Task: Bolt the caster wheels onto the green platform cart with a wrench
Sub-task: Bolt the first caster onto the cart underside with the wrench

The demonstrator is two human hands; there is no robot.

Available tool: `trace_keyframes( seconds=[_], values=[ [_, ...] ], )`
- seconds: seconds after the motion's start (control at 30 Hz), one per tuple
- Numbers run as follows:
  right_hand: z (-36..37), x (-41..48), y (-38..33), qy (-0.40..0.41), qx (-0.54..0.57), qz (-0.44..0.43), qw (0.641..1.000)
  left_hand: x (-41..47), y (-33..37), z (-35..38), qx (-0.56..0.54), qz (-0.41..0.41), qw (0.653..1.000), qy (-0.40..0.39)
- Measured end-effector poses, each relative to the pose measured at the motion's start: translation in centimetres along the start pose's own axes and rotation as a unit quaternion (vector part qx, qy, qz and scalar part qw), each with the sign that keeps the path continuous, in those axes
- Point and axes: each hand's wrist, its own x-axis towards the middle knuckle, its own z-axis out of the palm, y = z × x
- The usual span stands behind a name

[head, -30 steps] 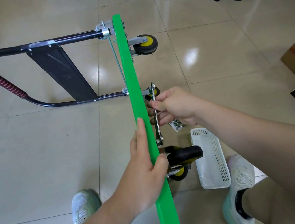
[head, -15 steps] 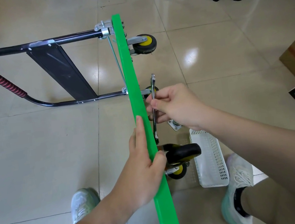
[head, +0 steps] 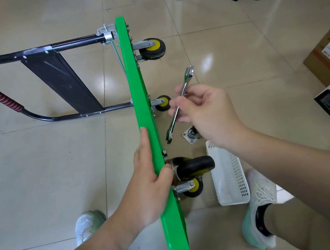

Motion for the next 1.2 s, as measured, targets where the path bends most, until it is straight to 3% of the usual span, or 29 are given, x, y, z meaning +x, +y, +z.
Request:
trace_keyframes(
  seconds=[0.2,0.5,0.73,1.2],
  values=[
    [0.1,4.7,2.5,-0.036,-0.054,0.119,0.991,0.1,0.0,-0.1,0.003,-0.007,1.0,-0.017],
    [2.4,6.9,6.5,-0.124,-0.144,0.177,0.966,0.1,0.3,-0.5,0.011,-0.018,0.999,-0.037],
    [2.5,7.4,7.4,-0.174,-0.131,0.258,0.941,0.1,0.3,-0.6,0.013,-0.016,0.999,-0.042],
    [2.7,6.7,7.3,-0.145,-0.138,0.196,0.96,0.2,0.2,-0.3,-0.003,-0.015,0.999,-0.029]
  ],
)
